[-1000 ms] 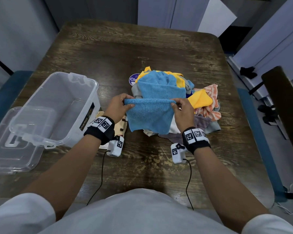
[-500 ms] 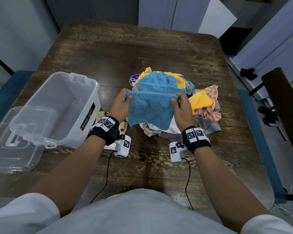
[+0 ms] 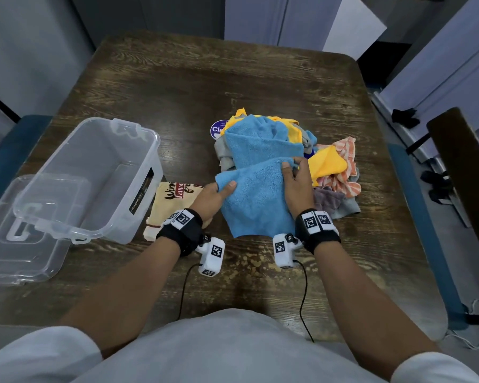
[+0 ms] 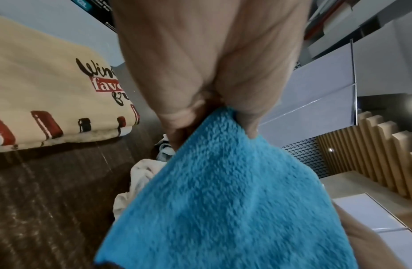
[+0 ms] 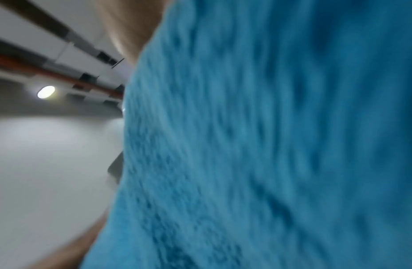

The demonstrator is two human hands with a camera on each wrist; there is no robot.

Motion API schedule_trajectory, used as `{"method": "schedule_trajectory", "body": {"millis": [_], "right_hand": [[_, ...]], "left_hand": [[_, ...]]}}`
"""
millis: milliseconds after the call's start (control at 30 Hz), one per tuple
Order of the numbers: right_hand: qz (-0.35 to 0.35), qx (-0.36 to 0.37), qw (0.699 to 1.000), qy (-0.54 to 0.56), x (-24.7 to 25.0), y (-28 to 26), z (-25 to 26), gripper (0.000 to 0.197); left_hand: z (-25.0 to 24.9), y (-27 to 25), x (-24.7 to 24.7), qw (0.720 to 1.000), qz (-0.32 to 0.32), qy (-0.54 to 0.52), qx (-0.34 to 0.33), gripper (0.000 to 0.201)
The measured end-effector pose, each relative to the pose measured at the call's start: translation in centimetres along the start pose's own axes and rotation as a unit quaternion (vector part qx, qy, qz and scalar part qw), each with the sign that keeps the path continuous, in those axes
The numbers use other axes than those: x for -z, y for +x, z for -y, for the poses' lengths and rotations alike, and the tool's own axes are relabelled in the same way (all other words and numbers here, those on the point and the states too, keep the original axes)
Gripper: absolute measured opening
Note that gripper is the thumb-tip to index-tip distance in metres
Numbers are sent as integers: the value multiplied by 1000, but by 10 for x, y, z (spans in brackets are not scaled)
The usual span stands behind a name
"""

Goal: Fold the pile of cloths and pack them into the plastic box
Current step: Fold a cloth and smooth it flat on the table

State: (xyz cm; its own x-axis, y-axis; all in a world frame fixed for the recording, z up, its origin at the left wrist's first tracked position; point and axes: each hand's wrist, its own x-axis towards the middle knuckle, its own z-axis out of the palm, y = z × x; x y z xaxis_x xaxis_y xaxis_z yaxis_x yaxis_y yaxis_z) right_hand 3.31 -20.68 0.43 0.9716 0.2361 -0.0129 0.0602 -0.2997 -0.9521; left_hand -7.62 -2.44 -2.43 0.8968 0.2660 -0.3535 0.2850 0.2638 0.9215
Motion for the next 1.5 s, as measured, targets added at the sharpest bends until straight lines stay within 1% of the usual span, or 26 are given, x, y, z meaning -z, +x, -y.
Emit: {"method": "schedule_trajectory", "body": {"millis": [33, 67, 100, 133, 167, 200, 300, 367, 433, 467, 533, 567, 600, 633, 700, 733, 800, 900, 1000, 1100, 1200, 1267, 1333, 1367, 1433, 1500], "right_hand": [[34, -54, 995, 75, 0, -2, -1, 35], [78, -109, 978, 161, -1, -5, -4, 44], [120, -152, 954, 227, -3, -8, -10, 47], [153, -181, 937, 256, -7, -13, -16, 47], [173, -195, 933, 248, -11, -17, -25, 45], [178, -197, 937, 225, -16, -20, -34, 44], [154, -178, 960, 154, -23, -26, -49, 40], [133, -144, 979, 53, -23, -28, -43, 39], [117, -115, 986, -41, -23, -29, -41, 36], [113, -104, 986, -67, -25, -30, -41, 34], [113, -90, 984, -102, -28, -34, -41, 30], [117, -87, 982, -118, -30, -35, -43, 28], [122, -82, 980, -132, -31, -37, -44, 28], [127, -75, 978, -145, -32, -40, -46, 29], [125, -60, 977, -162, -31, -45, -49, 33], [119, -57, 977, -166, -31, -47, -51, 34], [111, -60, 978, -164, -32, -53, -59, 33], [127, -98, 970, -180, -37, -62, -75, 28], [141, -147, 961, -184, -44, -68, -88, 26], [151, -158, 957, -189, -48, -74, -97, 28], [200, -187, 943, -189, -51, -82, -114, 23], [226, -224, 926, -204, -51, -86, -129, 19], [226, -242, 912, -240, -51, -88, -139, 24], [214, -229, 908, -277, -50, -89, -142, 33], [173, -164, 898, -370, -48, -87, -145, 53], [163, -47, 883, -437, -50, -84, -142, 64]], "left_hand": [[1, 4, 1, 1000, -16, -9, -15, 37], [-2, 4, 2, 999, -31, -9, -28, 37], [-1, 7, 4, 998, -45, -8, -43, 37], [-5, 7, 5, 997, -58, -1, -47, 36], [-5, 11, 7, 996, -72, 2, -49, 36], [-7, 11, 9, 995, -87, 14, -45, 35], [4, 15, 20, 990, -118, 69, -42, 35], [13, 14, 26, 990, -131, 52, -25, 45], [24, 15, 28, 992, -113, 17, 45, 66], [28, 12, 26, 992, -96, 5, 85, 70], [41, 9, 22, 990, -83, 6, 112, 58], [48, 9, 21, 989, -95, 31, 106, 52], [51, 7, 19, 985, -114, 85, 100, 52], [55, 7, 18, 973, -135, 159, 96, 53], [56, 2, 14, 937, -175, 292, 83, 42], [56, -1, 12, 922, -187, 331, 72, 36], [56, -8, 11, 902, -193, 383, 53, 32], [68, -11, 13, 873, -172, 455, 43, 38], [74, -12, 15, 859, -161, 484, 44, 37], [81, -12, 20, 853, -155, 495, 53, 35], [87, -10, 27, 854, -138, 498, 67, 37], [92, -9, 30, 850, -118, 504, 93, 49], [98, -10, 33, 824, -90, 549, 108, 67], [101, -10, 34, 801, -81, 585, 96, 72], [102, -9, 34, 751, -50, 658, 36, 68], [103, -7, 31, 719, 30, 694, -13, 65]]}}
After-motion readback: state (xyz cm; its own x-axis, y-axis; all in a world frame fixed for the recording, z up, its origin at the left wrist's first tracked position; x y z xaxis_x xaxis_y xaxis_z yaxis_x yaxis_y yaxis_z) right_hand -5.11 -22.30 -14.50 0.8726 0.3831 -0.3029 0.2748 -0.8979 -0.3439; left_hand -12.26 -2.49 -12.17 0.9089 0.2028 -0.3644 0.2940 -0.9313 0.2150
